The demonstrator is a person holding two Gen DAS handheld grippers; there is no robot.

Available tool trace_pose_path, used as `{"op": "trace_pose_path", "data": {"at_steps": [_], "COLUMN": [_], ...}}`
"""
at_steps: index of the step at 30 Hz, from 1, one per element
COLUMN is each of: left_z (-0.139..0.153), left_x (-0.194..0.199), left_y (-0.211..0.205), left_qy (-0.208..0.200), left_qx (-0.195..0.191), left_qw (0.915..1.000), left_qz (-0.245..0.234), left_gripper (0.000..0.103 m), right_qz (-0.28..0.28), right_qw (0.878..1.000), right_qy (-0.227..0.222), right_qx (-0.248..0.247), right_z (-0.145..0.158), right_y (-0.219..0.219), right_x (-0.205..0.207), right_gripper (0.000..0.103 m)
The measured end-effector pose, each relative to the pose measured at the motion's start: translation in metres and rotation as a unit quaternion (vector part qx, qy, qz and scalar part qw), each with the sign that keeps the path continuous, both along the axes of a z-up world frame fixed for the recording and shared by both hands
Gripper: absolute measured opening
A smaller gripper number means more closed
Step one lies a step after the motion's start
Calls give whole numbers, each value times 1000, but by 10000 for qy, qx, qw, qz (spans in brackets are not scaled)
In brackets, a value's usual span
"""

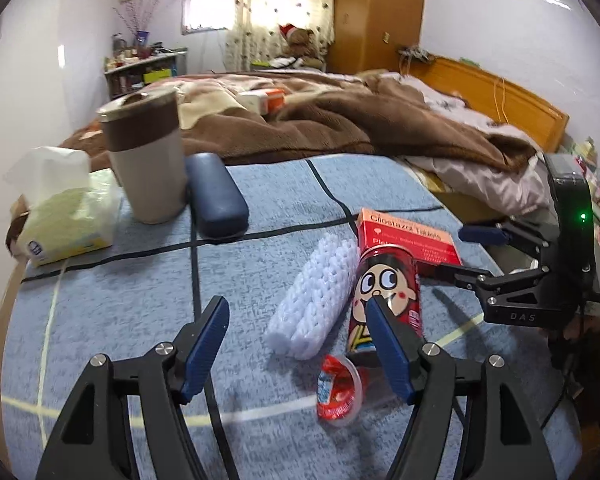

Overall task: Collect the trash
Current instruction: 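Move both open tools back toward the remaining trash on the bed, then grasp the second white foam sleeve with the left tool while the right tool grasps the red tablet box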

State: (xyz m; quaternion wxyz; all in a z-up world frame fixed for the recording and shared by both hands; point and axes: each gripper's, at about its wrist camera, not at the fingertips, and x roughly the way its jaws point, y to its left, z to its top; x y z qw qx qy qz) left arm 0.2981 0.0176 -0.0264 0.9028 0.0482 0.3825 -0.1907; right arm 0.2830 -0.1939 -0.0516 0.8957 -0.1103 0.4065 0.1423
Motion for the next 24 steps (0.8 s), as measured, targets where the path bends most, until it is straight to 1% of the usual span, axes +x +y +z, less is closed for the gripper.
{"op": "trace_pose_path", "data": {"at_steps": [3,7,9,14,17,20,22,24], "left_z": [-5,-11,-14,-23,-29,-36,-39,-38], "left_x": [10,21,25,38,44,49,51,51], "left_y": [-3,-4,-5,-6,-7,-6,-5,-5], "left_qy": [159,356,413,657,819,954,1015,959], "left_qx": [21,-26,-3,-118,-132,-145,-201,-141], "left_qw": [9998,9989,9986,9969,9955,9943,9936,9946], "left_qz": [-141,-297,-328,-416,-453,-445,-450,-382], "left_gripper": [73,73,73,73,73,73,74,75], "right_qz": [100,133,206,391,505,622,718,735], "right_qw": [9998,9990,9988,9984,9974,9964,9957,9962], "right_qy": [124,410,433,394,343,279,323,328], "right_qx": [-115,74,54,-139,-371,-503,-487,-345], "right_z": [-3,-7,-8,-6,-5,-2,0,2], "right_y": [1,-2,-1,5,8,8,7,4], "right_x": [12,27,30,30,31,31,30,31], "right_gripper": [67,68,68,68,68,68,68,68]}}
